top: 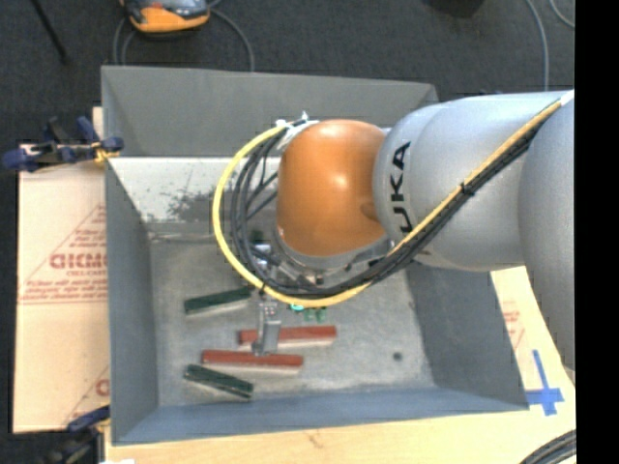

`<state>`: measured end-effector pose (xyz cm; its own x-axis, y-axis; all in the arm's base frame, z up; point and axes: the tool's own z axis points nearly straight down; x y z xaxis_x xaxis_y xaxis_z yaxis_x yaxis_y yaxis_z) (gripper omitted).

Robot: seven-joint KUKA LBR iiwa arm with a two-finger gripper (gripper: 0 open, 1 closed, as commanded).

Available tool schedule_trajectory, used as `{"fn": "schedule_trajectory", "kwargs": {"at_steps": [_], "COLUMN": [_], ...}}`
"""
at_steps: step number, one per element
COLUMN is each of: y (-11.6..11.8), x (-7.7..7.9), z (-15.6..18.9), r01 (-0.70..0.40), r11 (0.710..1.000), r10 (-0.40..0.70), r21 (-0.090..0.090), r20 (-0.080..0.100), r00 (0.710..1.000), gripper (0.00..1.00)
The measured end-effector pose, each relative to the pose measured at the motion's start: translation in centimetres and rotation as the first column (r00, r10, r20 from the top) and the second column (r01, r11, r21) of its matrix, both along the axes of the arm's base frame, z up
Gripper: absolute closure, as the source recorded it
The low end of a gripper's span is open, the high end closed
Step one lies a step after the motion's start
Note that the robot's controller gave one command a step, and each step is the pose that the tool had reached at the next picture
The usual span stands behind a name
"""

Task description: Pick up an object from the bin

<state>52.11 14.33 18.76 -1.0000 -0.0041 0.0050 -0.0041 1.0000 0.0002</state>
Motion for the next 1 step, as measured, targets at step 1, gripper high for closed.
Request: {"fn": "schedule_trajectory", "kwargs": {"at_steps": [1], "y": [-0.07], "x": [0.20], "z": [0.42], "r01": [0.004], "r11": [1.000], "r10": [-0.004], "r21": [0.001], "r20": [0.008], "r00": [1.000], "gripper": [0.00]}}
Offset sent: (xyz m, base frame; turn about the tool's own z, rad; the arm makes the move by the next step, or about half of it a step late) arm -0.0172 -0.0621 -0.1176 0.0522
